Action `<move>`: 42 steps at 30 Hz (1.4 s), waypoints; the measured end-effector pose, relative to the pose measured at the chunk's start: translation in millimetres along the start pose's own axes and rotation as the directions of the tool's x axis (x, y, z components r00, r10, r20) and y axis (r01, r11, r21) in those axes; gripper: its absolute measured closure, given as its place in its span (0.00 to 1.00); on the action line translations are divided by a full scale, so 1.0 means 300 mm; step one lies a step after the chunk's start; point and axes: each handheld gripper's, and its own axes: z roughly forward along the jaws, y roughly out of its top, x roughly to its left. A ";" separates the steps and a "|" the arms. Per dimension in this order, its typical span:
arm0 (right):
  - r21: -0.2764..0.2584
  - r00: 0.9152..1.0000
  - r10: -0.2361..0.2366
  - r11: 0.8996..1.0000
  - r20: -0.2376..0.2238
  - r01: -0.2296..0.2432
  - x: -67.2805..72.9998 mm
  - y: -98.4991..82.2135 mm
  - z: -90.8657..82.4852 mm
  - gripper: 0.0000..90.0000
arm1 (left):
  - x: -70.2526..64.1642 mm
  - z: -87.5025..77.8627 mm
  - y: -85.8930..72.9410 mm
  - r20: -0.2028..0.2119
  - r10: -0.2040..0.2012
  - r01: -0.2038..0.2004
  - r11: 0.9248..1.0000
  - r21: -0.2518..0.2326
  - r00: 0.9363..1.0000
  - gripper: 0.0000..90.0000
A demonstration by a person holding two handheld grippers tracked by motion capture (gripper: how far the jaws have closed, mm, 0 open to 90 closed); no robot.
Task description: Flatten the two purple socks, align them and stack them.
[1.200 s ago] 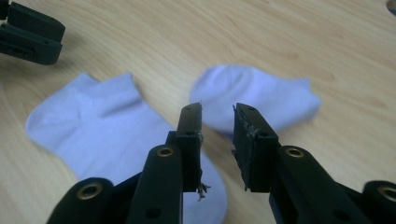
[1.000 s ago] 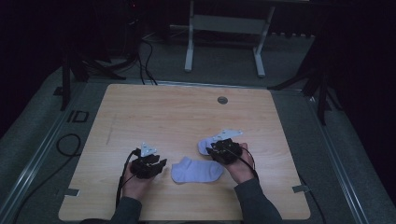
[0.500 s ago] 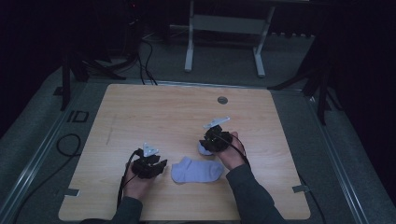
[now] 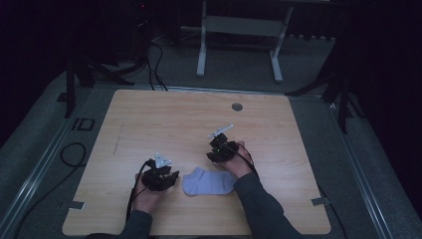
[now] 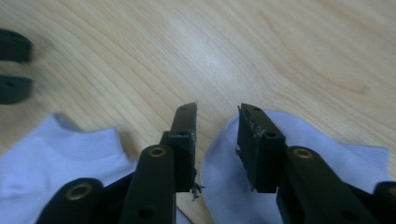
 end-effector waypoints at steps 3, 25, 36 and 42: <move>0.030 1.000 -0.003 1.000 0.009 0.003 0.007 0.002 0.031 0.73 | 0.000 0.000 0.000 0.000 0.000 0.000 1.000 0.000 1.000 0.69; 0.002 0.999 0.035 0.999 0.015 -0.035 0.055 0.041 0.046 0.99 | -0.005 0.002 0.000 0.002 0.004 -0.004 1.000 0.004 1.000 0.69; -0.112 0.998 0.059 0.992 -0.007 -0.059 0.044 0.054 -0.062 0.98 | -0.007 0.004 -0.001 -0.001 0.005 -0.005 1.000 0.005 1.000 0.69; -0.151 0.996 0.087 0.985 -0.001 -0.086 0.002 0.032 -0.116 0.98 | -0.010 0.006 -0.001 -0.002 0.004 -0.004 1.000 0.005 1.000 0.69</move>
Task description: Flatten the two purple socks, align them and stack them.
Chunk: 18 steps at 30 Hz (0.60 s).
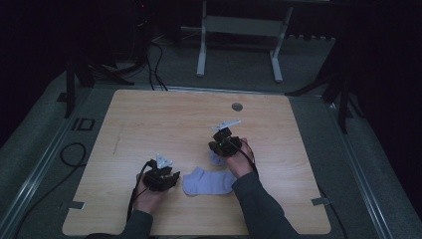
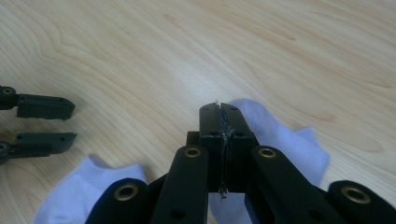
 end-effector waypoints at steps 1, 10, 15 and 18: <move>-0.002 1.000 0.003 1.000 0.003 -0.003 -0.006 -0.002 -0.006 0.98 | 0.000 0.000 0.000 0.000 0.000 0.000 1.000 0.000 1.000 0.69; -0.014 0.999 0.038 0.999 0.036 -0.038 -0.078 -0.047 -0.064 0.98 | 0.000 0.000 -0.001 0.000 0.003 -0.003 1.000 0.003 1.000 0.69; -0.017 0.996 0.071 0.997 0.056 -0.070 -0.128 -0.085 -0.090 0.98 | -0.002 0.003 -0.001 -0.001 0.009 -0.009 1.000 0.006 1.000 0.69; -0.016 0.994 0.089 0.996 0.065 -0.088 -0.152 -0.105 -0.098 0.98 | -0.001 0.003 -0.001 -0.002 0.008 -0.008 1.000 0.007 1.000 0.69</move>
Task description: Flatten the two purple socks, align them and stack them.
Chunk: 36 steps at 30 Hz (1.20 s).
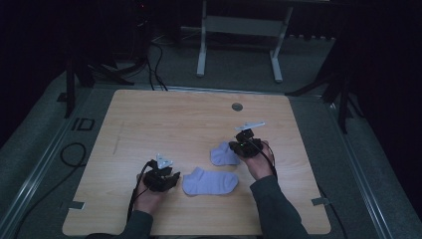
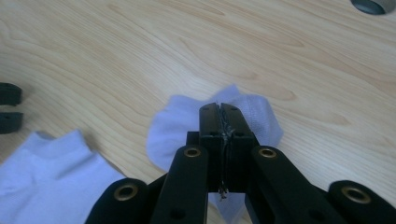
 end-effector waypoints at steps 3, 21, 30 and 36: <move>0.004 1.000 0.012 1.000 0.011 -0.012 -0.024 -0.016 -0.005 0.98 | 0.001 -0.001 0.000 0.000 -0.002 0.002 1.000 -0.001 1.000 0.68; 0.055 0.994 0.083 0.995 0.077 -0.087 -0.151 -0.149 -0.027 0.97 | 0.001 0.000 -0.002 -0.005 -0.003 0.003 1.000 0.000 1.000 0.68; 0.068 0.985 0.059 0.995 0.165 -0.071 -0.184 -0.168 -0.064 0.75 | 0.005 0.001 -0.001 -0.007 -0.007 0.007 1.000 0.000 1.000 0.68; 0.039 0.988 0.051 0.998 0.146 -0.057 -0.174 -0.138 -0.091 0.66 | 0.007 0.001 -0.001 -0.007 -0.010 0.010 1.000 -0.001 1.000 0.67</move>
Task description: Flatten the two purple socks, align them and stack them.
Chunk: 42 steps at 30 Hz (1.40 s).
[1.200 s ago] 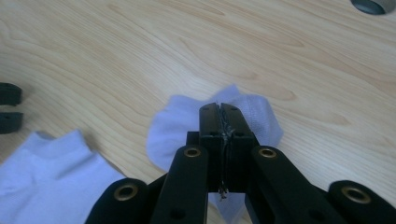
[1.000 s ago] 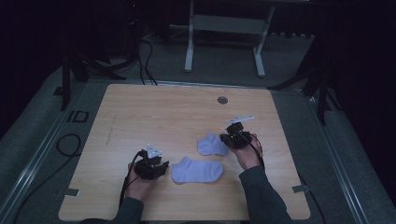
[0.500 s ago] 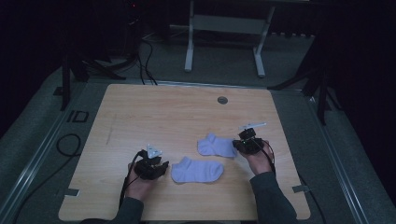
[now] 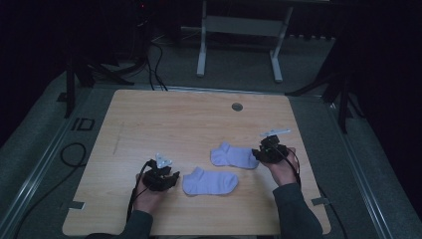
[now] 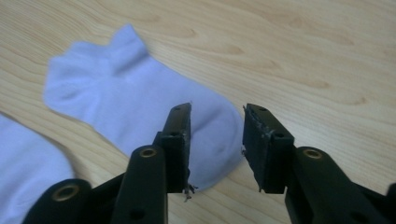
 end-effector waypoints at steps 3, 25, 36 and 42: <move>-0.010 1.000 -0.022 1.000 -0.019 0.022 0.014 0.011 -0.007 0.64 | 0.000 0.001 0.000 0.000 0.002 -0.002 1.000 0.000 1.000 0.67; 0.052 0.927 -0.355 0.930 -0.124 0.363 0.206 0.130 0.050 0.53 | -0.001 0.005 0.004 0.003 0.008 -0.008 1.000 -0.001 1.000 0.64; 0.077 0.871 -0.458 0.876 -0.180 0.477 0.230 0.139 0.152 0.60 | -0.003 0.006 0.005 0.002 0.010 -0.010 1.000 -0.001 1.000 0.64; 0.103 0.863 -0.464 0.866 -0.200 0.490 0.242 0.137 0.199 0.59 | -0.005 0.007 0.005 0.002 0.014 -0.014 1.000 -0.001 1.000 0.63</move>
